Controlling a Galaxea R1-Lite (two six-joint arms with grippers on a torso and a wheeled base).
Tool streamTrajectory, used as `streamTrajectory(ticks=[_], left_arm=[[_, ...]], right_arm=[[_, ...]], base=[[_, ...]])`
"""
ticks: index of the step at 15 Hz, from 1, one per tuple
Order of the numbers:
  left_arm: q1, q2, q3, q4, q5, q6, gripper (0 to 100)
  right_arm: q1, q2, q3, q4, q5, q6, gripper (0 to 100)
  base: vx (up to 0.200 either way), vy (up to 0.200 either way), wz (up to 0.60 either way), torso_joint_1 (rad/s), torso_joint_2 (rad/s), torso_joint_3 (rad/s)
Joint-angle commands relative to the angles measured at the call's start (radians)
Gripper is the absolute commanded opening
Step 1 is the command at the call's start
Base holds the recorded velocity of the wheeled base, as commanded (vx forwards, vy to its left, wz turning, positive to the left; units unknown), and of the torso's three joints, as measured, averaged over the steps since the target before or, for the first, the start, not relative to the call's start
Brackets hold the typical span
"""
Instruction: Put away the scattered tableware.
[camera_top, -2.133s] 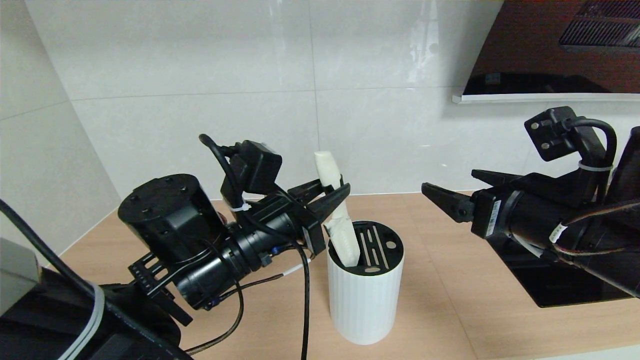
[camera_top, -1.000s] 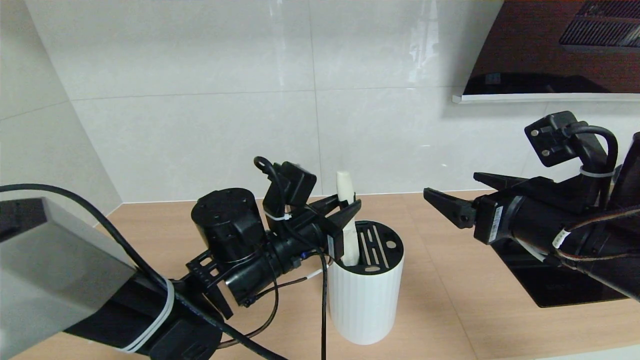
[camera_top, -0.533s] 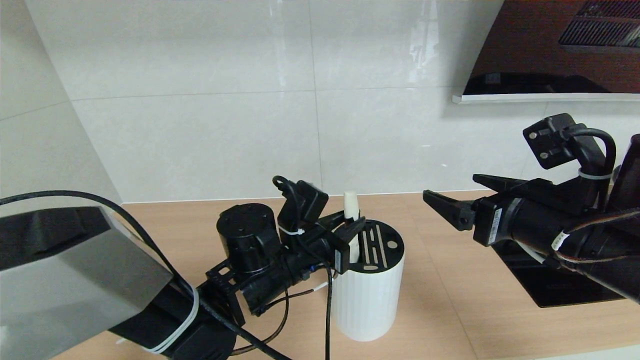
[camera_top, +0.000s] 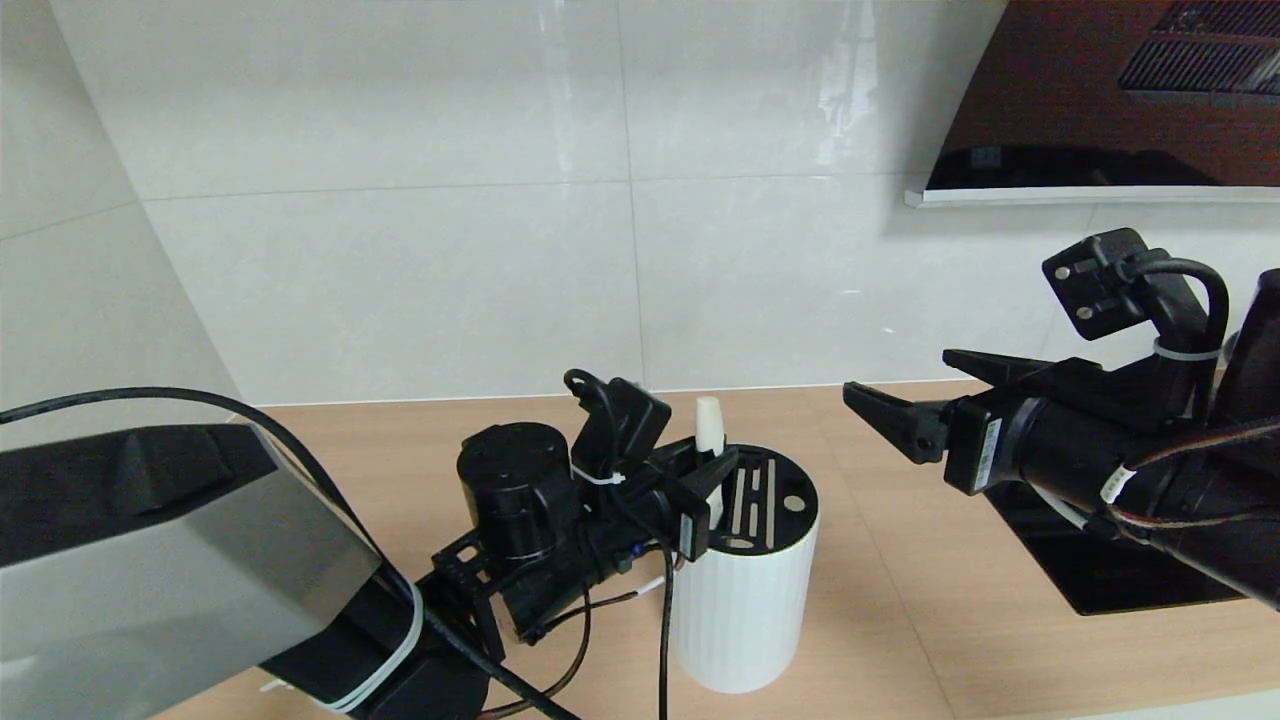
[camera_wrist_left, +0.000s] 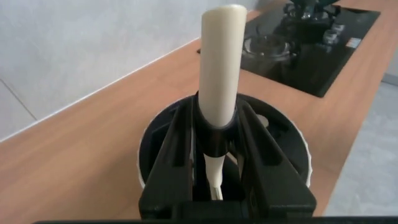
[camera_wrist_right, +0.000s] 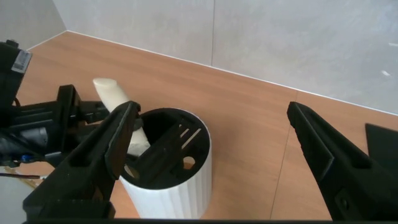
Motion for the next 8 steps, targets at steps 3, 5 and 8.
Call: streamTrajectory(ticks=[3, 5, 8], left_arm=[[0.002, 0.0, -0.023, -0.024, 0.029, -0.009, 100], [0.002, 0.0, -0.023, -0.042, 0.031, -0.009, 100], [0.002, 0.0, -0.023, -0.044, 0.031, -0.009, 100]], right_arm=[[0.0, 0.003, 0.001, -0.001, 0.0, 0.0, 100], [0.0, 0.003, 0.0, -0.001, 0.0, 0.0, 100], [0.0, 0.001, 0.0, -0.001, 0.0, 0.0, 100]], base=[[0.0, 0.0, 0.0, 0.0, 0.0, 0.0], [0.0, 0.0, 0.0, 0.0, 0.0, 0.0], [0.0, 0.0, 0.0, 0.0, 0.0, 0.0]])
